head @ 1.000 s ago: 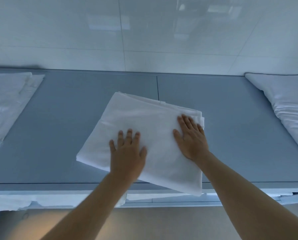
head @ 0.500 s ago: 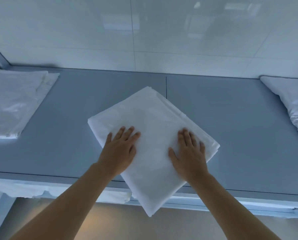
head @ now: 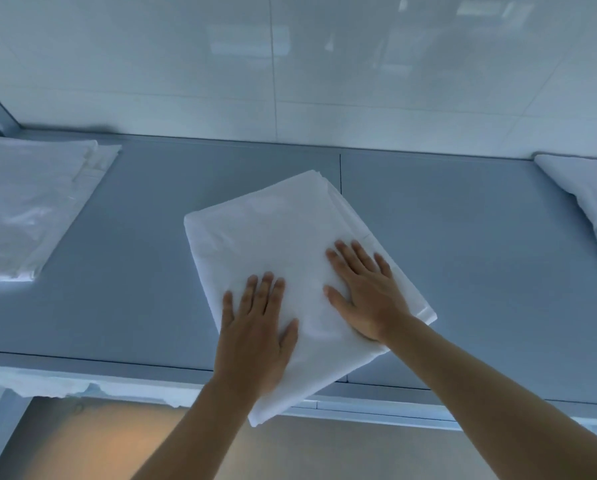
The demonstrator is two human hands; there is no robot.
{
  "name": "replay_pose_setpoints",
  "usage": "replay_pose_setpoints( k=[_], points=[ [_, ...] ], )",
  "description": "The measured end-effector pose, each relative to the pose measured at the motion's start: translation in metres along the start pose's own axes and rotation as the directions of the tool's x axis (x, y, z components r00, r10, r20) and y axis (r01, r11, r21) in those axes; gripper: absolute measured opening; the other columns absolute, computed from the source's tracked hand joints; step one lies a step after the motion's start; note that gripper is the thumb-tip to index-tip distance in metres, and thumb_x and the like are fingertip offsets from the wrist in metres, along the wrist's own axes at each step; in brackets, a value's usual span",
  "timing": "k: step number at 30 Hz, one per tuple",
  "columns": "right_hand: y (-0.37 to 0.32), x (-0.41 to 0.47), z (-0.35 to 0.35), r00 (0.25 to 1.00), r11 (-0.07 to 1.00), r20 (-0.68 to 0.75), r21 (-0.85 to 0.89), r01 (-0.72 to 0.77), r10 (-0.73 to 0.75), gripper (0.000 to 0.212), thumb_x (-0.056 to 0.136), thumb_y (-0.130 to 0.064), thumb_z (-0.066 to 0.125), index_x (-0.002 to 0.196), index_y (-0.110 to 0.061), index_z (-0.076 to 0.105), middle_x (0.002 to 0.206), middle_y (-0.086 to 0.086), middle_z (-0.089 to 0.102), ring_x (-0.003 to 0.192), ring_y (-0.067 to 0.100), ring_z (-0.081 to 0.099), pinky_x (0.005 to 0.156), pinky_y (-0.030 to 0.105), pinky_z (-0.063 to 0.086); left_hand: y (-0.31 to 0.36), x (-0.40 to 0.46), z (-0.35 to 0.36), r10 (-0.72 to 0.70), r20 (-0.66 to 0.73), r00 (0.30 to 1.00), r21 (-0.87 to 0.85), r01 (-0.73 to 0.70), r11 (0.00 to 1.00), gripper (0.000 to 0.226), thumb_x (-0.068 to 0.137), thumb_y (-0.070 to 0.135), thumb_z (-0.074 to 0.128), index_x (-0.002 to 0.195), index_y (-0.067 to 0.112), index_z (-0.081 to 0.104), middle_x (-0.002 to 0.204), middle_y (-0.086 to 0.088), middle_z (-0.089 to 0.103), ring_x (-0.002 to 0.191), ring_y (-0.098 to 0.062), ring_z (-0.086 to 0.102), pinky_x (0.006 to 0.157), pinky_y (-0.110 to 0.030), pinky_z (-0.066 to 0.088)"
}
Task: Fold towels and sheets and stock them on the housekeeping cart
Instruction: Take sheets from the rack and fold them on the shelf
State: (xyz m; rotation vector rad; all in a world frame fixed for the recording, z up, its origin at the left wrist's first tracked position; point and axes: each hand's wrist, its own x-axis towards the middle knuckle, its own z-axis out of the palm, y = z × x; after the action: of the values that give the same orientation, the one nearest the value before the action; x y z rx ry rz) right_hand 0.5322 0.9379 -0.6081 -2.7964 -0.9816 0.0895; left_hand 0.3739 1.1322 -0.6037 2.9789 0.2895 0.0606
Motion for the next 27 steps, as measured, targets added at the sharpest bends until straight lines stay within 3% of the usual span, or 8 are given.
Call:
replay_pose_setpoints(
  k=[3, 10, 27],
  points=[
    [-0.038, 0.006, 0.012, 0.997, 0.997, -0.028, 0.022, -0.075, 0.076, 0.076, 0.099, -0.069, 0.014, 0.164, -0.032, 0.004, 0.173, -0.008, -0.001, 0.159, 0.017, -0.006, 0.127, 0.05, 0.001, -0.044, 0.013, -0.013, 0.03, 0.002, 1.0, 0.041, -0.031, 0.999, 0.065, 0.103, 0.052, 0.021, 0.161, 0.025, 0.03, 0.169, 0.002, 0.028, 0.156, -0.022, 0.023, 0.126, -0.052, 0.017],
    [-0.139, 0.026, 0.032, 0.966, 0.97, -0.099, 0.068, -0.233, 0.238, 0.077, 0.101, -0.065, 0.012, 0.165, -0.023, 0.011, 0.173, 0.004, 0.005, 0.159, 0.029, -0.003, 0.126, 0.057, 0.003, -0.12, 0.029, -0.03, -0.132, -0.021, 0.991, 0.01, 0.132, 0.991, 0.061, 0.103, 0.049, 0.017, 0.16, 0.035, 0.029, 0.17, 0.009, 0.022, 0.158, -0.019, 0.013, 0.121, -0.058, 0.02],
    [-0.323, 0.084, 0.066, 0.872, 0.885, -0.154, 0.045, -0.464, 0.465, 0.076, 0.101, -0.065, 0.016, 0.164, -0.023, 0.017, 0.172, 0.002, 0.011, 0.159, 0.029, 0.001, 0.126, 0.056, 0.004, -0.312, 0.041, -0.057, 0.072, -0.012, 0.997, 0.043, -0.071, 0.997, 0.059, 0.104, 0.051, 0.016, 0.16, 0.036, 0.03, 0.17, 0.008, 0.023, 0.158, -0.02, 0.015, 0.119, -0.06, 0.026]
  ],
)
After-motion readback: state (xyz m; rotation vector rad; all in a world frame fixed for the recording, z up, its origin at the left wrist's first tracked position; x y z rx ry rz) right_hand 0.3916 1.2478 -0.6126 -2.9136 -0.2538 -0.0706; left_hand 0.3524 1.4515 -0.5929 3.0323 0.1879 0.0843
